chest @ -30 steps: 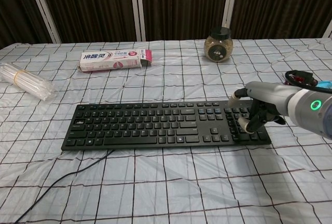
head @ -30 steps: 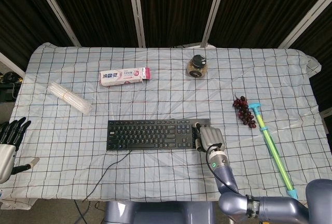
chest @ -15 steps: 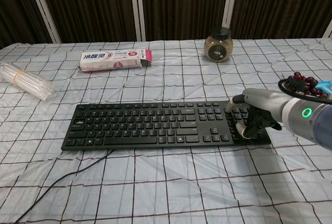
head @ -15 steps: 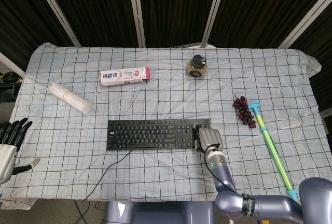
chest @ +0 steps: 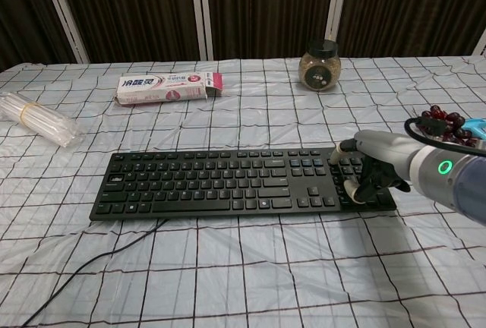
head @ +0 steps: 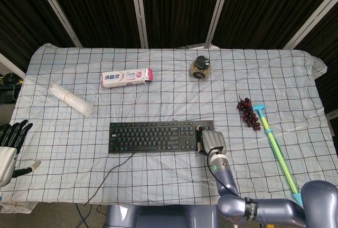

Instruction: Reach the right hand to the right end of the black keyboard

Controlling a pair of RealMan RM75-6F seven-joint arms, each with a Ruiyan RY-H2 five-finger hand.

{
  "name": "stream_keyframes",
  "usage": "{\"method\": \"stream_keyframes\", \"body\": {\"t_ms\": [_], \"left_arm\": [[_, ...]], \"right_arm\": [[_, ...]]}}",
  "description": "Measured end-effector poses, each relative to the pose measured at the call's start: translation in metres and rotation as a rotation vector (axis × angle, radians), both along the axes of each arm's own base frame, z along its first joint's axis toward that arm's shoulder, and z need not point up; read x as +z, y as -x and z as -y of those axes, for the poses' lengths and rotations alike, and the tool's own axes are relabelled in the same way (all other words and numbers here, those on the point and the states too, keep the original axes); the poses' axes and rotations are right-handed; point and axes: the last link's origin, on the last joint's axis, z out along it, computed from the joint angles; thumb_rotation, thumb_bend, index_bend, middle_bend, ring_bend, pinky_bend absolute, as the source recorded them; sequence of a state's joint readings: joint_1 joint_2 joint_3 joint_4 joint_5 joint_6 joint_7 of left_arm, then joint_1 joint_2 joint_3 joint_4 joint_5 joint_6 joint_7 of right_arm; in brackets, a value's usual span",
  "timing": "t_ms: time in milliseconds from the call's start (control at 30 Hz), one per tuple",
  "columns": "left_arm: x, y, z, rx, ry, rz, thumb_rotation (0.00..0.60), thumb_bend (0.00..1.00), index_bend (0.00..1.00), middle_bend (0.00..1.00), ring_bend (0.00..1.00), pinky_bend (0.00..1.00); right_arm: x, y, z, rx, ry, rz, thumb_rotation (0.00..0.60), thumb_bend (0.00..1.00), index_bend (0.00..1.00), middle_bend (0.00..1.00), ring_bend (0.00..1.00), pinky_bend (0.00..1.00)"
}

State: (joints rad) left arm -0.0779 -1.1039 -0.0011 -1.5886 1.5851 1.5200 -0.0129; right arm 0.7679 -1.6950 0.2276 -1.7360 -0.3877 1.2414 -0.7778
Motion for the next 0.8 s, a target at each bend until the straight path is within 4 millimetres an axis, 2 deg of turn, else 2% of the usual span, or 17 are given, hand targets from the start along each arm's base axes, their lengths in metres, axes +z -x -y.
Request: {"method": "stream_keyframes", "body": {"t_ms": [367,533,600,667,733,800], "left_arm": [[0.000,0.000,0.000,0.000,0.000,0.000,0.600,0.08,0.00,0.00,0.00,0.00],[0.000,0.001,0.000,0.000,-0.001,-0.001,0.600,0.08,0.00,0.00,0.00,0.00],[0.000,0.001,0.001,0.000,0.000,-0.002,0.600,0.08,0.00,0.00,0.00,0.00],[0.000,0.001,0.001,-0.001,-0.001,-0.003,0.600,0.08,0.00,0.00,0.00,0.00],[0.000,0.000,0.001,-0.003,-0.001,-0.005,0.600,0.08,0.00,0.00,0.00,0.00],[0.000,0.000,0.001,-0.006,-0.001,-0.007,0.600,0.08,0.00,0.00,0.00,0.00]], "right_arm": [[-0.001,0.000,-0.002,-0.001,-0.006,-0.013,0.600,0.57,0.18,0.96,0.93,0.84],[0.011,-0.008,0.001,0.036,0.033,0.013,0.600,0.55,0.18,0.96,0.90,0.83],[0.020,-0.012,0.002,0.062,0.064,0.029,0.600,0.50,0.17,0.91,0.84,0.78],[0.030,-0.016,0.003,0.089,0.098,0.045,0.600,0.46,0.16,0.79,0.73,0.71],[0.045,-0.019,0.003,0.123,0.146,0.064,0.600,0.43,0.15,0.64,0.60,0.65],[0.062,-0.019,0.001,0.162,0.195,0.080,0.600,0.38,0.14,0.46,0.39,0.51]]}}
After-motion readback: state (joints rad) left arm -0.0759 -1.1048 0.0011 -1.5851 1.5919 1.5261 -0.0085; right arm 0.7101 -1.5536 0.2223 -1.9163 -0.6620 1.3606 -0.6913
